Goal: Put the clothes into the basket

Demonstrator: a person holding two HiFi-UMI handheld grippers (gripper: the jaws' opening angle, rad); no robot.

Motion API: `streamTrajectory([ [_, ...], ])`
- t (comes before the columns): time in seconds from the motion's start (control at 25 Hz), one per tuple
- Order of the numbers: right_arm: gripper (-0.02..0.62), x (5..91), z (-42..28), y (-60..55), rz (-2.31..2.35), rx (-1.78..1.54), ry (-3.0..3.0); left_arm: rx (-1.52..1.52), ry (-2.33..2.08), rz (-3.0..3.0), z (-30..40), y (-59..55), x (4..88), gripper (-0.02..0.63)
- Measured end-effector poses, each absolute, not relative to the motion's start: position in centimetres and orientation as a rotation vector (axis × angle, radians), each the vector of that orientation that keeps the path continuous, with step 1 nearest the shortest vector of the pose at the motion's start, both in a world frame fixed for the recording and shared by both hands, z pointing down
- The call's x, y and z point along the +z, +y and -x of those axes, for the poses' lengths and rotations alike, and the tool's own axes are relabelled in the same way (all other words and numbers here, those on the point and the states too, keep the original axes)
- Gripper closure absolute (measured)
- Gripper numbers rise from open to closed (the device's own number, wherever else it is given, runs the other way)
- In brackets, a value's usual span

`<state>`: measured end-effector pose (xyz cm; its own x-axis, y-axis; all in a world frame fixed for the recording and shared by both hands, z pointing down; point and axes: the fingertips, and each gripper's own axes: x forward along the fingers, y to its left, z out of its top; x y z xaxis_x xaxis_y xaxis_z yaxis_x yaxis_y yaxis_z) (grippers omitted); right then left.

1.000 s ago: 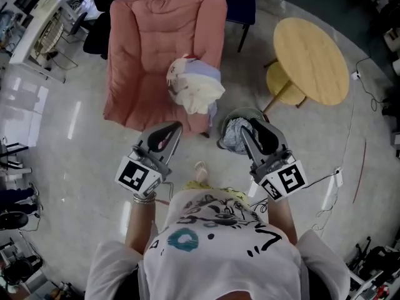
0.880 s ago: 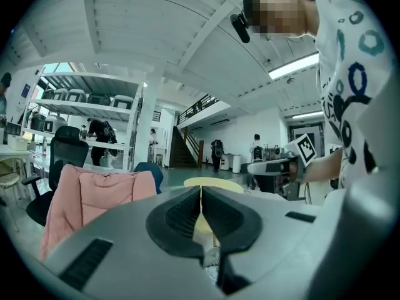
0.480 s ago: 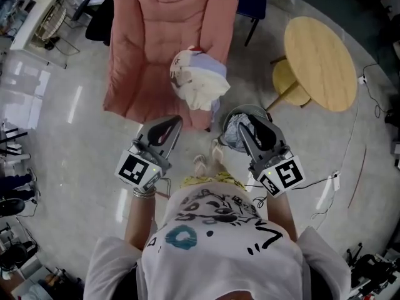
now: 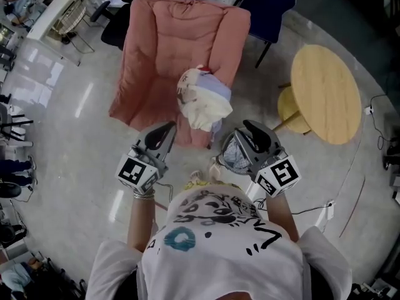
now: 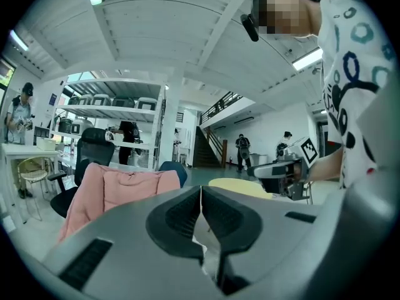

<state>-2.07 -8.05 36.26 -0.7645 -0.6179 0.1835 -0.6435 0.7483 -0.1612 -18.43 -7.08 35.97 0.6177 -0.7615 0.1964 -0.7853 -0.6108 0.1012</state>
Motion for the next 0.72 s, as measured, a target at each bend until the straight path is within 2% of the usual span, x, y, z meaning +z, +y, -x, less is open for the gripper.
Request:
streamTrajectory([
  [0.28,0.485,37.8,1.9,-11.2,-0.925,0.326,-2.843,0.189,-1.379,-2.592,19.0,-8.9,37.3,0.588],
  [0.72,0.469,42.5,2.7,-15.1,-0.948,0.477,-2.779,0.247,-1.231,-2.547,19.6,-12.4,43.0,0.587],
])
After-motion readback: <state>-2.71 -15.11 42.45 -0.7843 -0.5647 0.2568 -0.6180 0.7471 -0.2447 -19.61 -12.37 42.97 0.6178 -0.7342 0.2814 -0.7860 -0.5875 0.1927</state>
